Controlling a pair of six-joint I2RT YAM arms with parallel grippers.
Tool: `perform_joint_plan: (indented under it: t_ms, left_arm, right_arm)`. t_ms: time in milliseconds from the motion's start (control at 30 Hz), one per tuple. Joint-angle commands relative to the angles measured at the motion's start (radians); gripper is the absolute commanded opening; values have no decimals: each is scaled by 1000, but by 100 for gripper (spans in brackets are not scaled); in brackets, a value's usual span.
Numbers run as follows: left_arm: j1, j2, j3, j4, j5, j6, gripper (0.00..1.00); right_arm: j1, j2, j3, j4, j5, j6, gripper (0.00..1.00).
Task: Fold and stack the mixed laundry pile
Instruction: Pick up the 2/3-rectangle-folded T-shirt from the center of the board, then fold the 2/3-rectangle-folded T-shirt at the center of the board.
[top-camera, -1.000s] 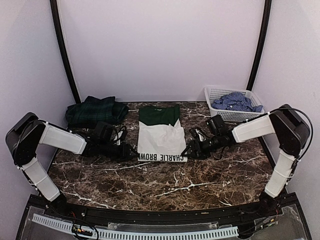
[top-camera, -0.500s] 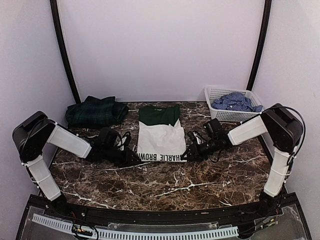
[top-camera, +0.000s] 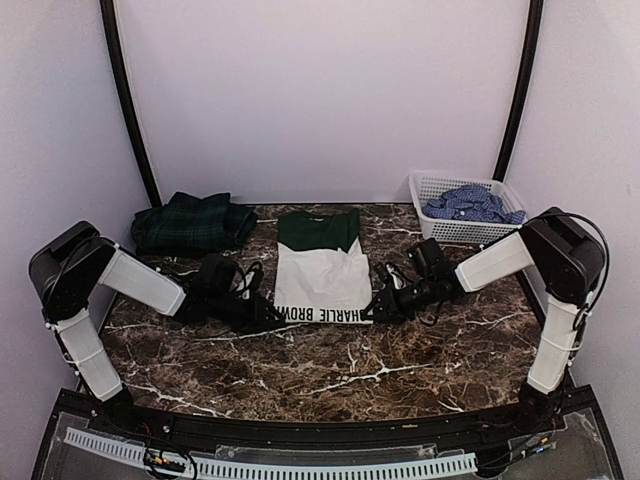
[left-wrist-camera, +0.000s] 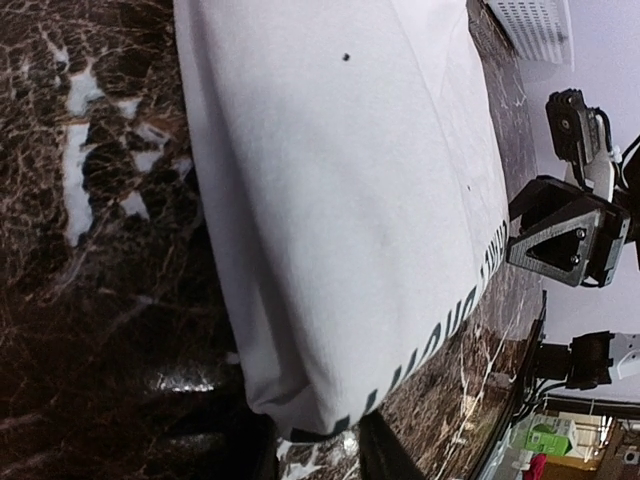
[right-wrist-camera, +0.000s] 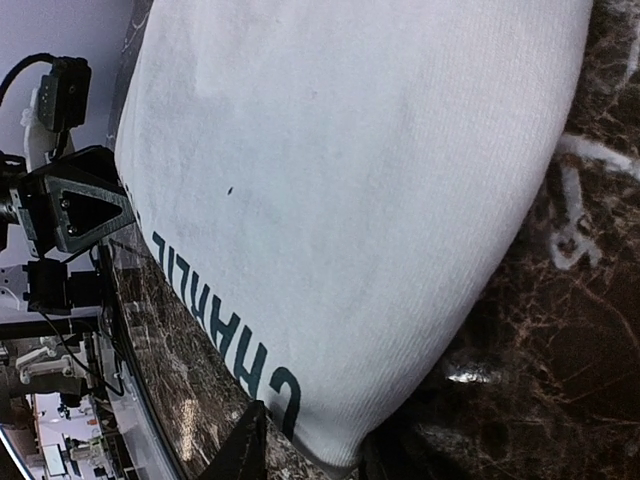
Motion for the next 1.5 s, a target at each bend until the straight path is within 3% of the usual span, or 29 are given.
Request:
perform_joint_plan:
  t_ms: [0, 133, 333, 800, 900, 1133, 1300, 1467]
  left_arm:
    - [9, 44, 34, -23, -13, 0, 20]
    - [9, 52, 16, -16, -6, 10, 2]
    - [8, 11, -32, -7, 11, 19, 0]
    - [-86, -218, -151, -130, 23, 13, 0]
    - [-100, -356, -213, -128, 48, -31, 0]
    - [-124, -685, -160, -373, -10, 1, 0]
    - [-117, -620, -5, -511, -111, 77, 0]
    - [-4, -487, 81, -456, -129, 92, 0]
  right_arm:
    - [11, 44, 6, -30, 12, -16, 27]
    - [12, 52, 27, -52, 9, -30, 17]
    - [12, 23, -12, -33, 6, -21, 0]
    - [44, -163, -153, -88, 0, -5, 0]
    - [68, -300, -194, -130, 9, 18, 0]
    - [73, -570, -126, -369, 85, 29, 0]
    - [43, -475, 51, -459, 112, -55, 0]
    - [-21, -350, 175, -466, 113, -107, 0]
